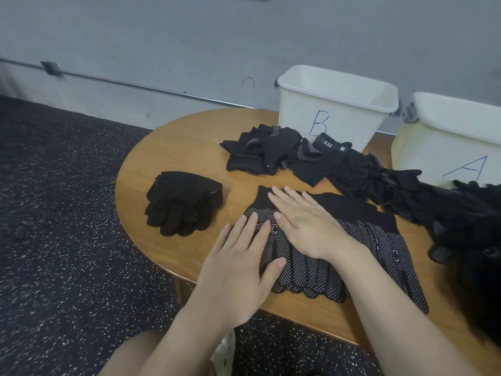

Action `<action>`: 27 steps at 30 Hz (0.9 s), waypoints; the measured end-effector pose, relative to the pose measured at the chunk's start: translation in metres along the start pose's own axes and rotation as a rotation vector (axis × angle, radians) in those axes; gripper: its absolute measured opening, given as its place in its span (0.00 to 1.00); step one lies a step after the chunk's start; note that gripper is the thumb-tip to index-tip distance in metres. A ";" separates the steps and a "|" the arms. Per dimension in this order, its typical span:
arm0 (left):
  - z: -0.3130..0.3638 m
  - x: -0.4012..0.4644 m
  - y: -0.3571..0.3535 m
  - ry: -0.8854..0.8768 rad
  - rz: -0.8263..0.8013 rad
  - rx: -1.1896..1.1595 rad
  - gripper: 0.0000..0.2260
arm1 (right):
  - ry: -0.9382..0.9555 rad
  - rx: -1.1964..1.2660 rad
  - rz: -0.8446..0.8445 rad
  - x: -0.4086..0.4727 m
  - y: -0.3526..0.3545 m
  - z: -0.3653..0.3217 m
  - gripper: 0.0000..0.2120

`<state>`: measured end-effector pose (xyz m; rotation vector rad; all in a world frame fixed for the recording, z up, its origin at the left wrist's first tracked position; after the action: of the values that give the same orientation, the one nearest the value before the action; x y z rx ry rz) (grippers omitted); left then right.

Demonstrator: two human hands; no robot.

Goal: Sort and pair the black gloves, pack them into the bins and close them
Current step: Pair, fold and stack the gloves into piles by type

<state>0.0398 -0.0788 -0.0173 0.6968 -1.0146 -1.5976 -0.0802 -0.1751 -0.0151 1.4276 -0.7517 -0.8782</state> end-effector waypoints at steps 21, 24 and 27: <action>-0.003 0.001 0.009 -0.026 0.086 -0.230 0.29 | -0.141 0.168 0.264 -0.024 0.021 0.004 0.18; -0.006 0.000 0.013 -0.028 0.121 -0.292 0.26 | -0.147 0.258 0.303 -0.022 0.036 0.017 0.12; -0.006 0.000 0.017 -0.036 0.152 -0.341 0.24 | -0.238 0.266 0.381 -0.013 0.058 0.043 0.09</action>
<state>0.0532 -0.0817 -0.0049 0.3512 -0.7745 -1.6012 -0.1206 -0.1886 0.0448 1.3568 -1.3127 -0.6718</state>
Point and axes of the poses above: each hand's wrist, its own x-axis towards the middle knuckle, its own y-axis out of the back of the hand, z = x × y, the point moved 8 cm from there along x, towards the middle knuckle, and after that the axes turned 14 degrees about -x, right-handed, at the moved point
